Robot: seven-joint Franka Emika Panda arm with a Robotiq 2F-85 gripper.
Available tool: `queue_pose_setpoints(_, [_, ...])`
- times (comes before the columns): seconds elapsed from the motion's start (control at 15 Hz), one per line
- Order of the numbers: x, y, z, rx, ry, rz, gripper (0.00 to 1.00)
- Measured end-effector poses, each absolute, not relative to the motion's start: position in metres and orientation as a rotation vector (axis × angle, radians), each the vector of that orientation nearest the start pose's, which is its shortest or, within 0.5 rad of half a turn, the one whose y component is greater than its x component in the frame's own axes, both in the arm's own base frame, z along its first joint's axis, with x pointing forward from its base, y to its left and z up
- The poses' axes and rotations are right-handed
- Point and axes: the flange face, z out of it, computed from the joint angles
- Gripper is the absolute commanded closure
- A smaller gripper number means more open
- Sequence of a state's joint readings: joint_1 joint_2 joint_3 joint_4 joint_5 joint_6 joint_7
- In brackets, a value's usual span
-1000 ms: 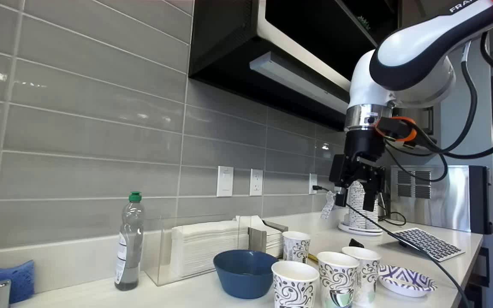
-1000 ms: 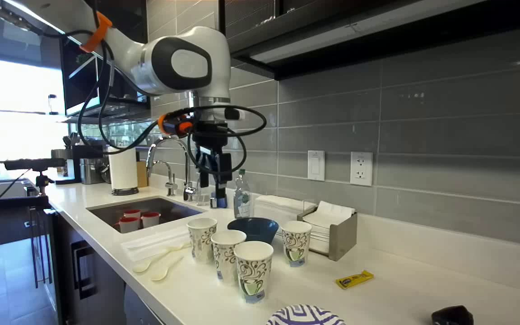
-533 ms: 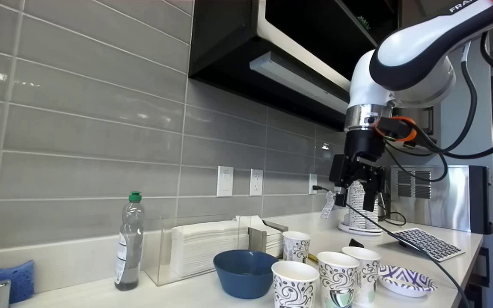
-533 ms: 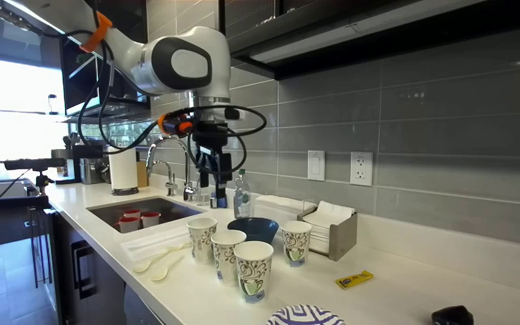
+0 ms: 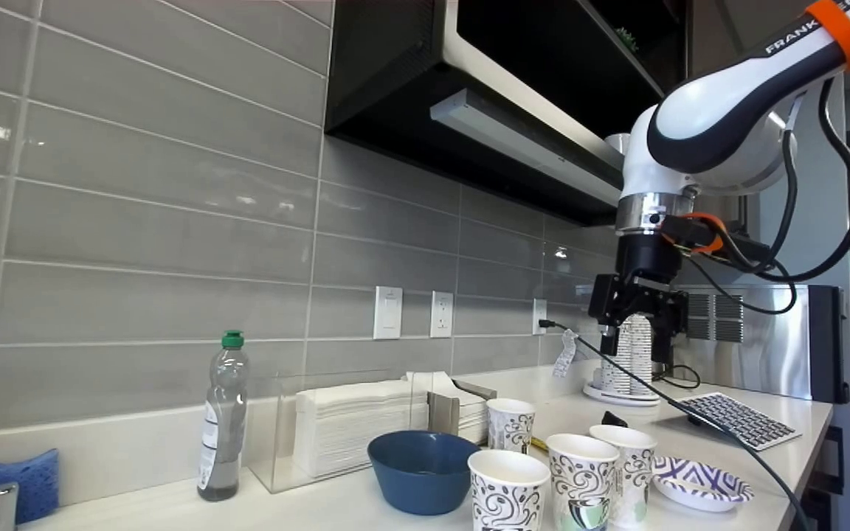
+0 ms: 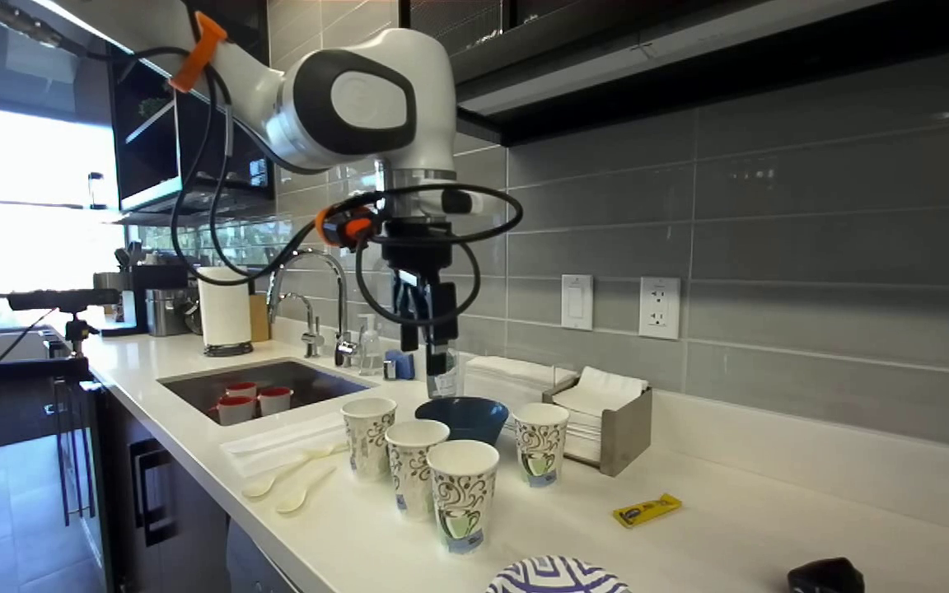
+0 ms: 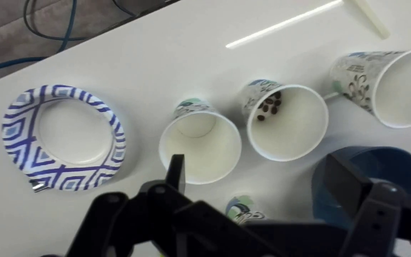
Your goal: Put the bowl on top of the coffee cup on the front right.
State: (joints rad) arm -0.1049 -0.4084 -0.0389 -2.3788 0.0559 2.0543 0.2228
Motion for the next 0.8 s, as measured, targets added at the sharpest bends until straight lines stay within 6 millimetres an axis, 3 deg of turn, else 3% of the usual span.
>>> queue_pose_setpoints(0.27, [0.421,-0.116,0.477,-3.02,0.795,-0.127,0.0])
queue_pose_setpoints(0.8, [0.423,-0.124,0.467,-3.011,0.852,-0.101,0.0])
